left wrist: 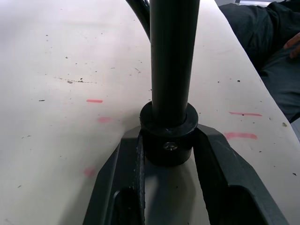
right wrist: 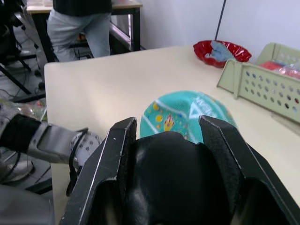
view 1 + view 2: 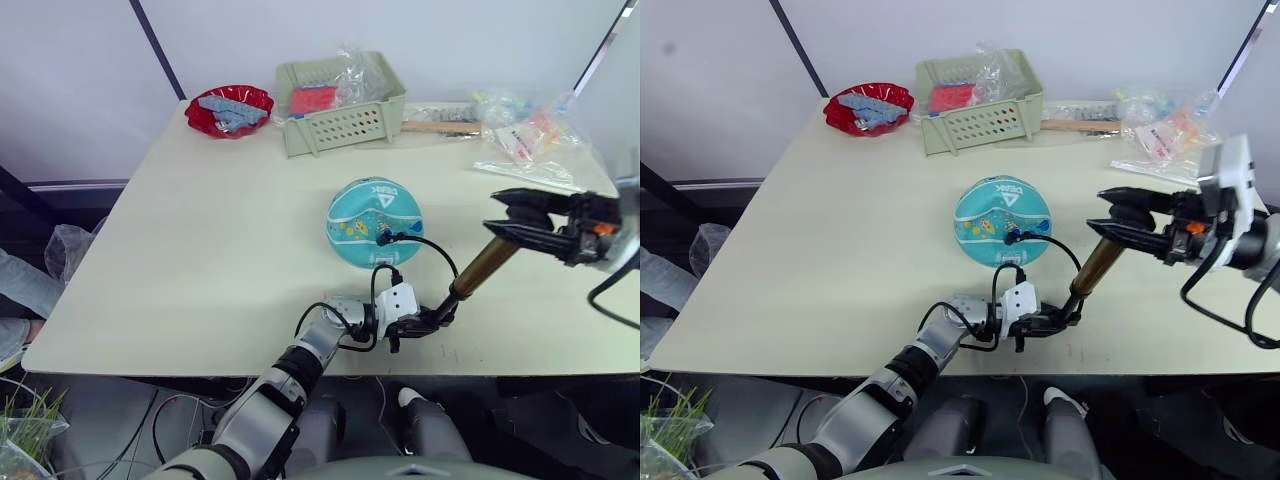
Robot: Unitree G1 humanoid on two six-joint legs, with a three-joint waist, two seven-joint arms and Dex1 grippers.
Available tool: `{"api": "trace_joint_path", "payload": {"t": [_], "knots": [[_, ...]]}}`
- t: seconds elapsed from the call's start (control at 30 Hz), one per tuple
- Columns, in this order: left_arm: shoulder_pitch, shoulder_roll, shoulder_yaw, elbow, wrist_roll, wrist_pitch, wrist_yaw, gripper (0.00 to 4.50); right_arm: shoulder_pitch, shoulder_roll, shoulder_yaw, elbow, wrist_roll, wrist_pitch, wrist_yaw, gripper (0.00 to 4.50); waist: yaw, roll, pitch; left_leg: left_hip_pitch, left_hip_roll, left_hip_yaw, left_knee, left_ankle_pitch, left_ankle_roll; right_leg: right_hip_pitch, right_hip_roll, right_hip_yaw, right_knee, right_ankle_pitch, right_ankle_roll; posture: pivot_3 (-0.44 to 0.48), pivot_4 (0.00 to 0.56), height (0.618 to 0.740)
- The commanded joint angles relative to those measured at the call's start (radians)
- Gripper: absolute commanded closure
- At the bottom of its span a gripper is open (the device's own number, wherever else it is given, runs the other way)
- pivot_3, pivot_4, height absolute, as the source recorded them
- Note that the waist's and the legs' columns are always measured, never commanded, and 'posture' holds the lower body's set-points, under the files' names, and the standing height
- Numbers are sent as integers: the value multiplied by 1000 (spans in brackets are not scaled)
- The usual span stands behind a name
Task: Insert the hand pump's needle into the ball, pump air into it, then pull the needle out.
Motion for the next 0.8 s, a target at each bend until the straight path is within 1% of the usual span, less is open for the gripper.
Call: {"api": "trace_joint_path", "payload": {"t": [0.03,0.1,0.2,0.3,0.4,0.6,0.67,0.73,0.77,0.8], "knots": [[30,25,-10,51,39,45,13,3451,59,31,89,21,-128,-58,0,2828,0,-1,0,2,0,0,0,0,0,1,0,0,0,0,0,0,150,740],[33,24,-10,50,37,45,16,3451,103,73,157,55,-224,-139,-14,2828,0,-2,-1,3,1,-1,0,0,0,3,0,0,0,0,0,0,150,740],[37,20,-10,49,37,47,21,3451,158,132,221,91,-304,-220,-24,2828,-1,-4,-3,4,1,-1,0,0,0,4,1,-1,0,0,0,0,150,740],[36,19,-13,45,41,48,26,3451,186,184,252,129,-358,-286,-37,2828,-1,-5,-5,5,0,-1,0,0,0,5,1,-1,0,0,0,0,150,740],[33,17,-12,46,39,50,30,3451,180,205,257,139,-381,-322,-43,2828,-1,-4,-5,6,0,-1,0,0,0,6,1,-1,0,0,0,0,150,740],[35,17,-17,46,41,46,24,3451,127,179,182,102,-296,-283,-17,2828,-1,-3,-5,5,0,-2,0,0,0,6,1,-1,0,0,0,0,150,740],[30,17,-14,55,40,44,24,3451,95,148,130,80,-228,-239,1,2828,0,-1,-3,5,0,-2,0,0,0,6,1,-2,0,0,0,0,150,740],[29,17,-14,61,40,40,22,3451,38,90,36,67,-121,-169,20,2828,1,1,-1,3,-1,-2,0,0,0,5,0,-2,0,0,0,0,150,740],[29,17,-14,64,40,39,21,3451,10,55,-9,64,-67,-129,32,2828,2,5,2,3,-1,-2,0,0,0,4,0,-2,-1,0,0,0,150,740],[28,17,-14,67,41,38,19,3451,-14,24,-49,61,-13,-88,40,2828,2,6,3,1,-1,-1,1,0,0,2,-1,-1,-1,0,-1,0,150,740]]}}
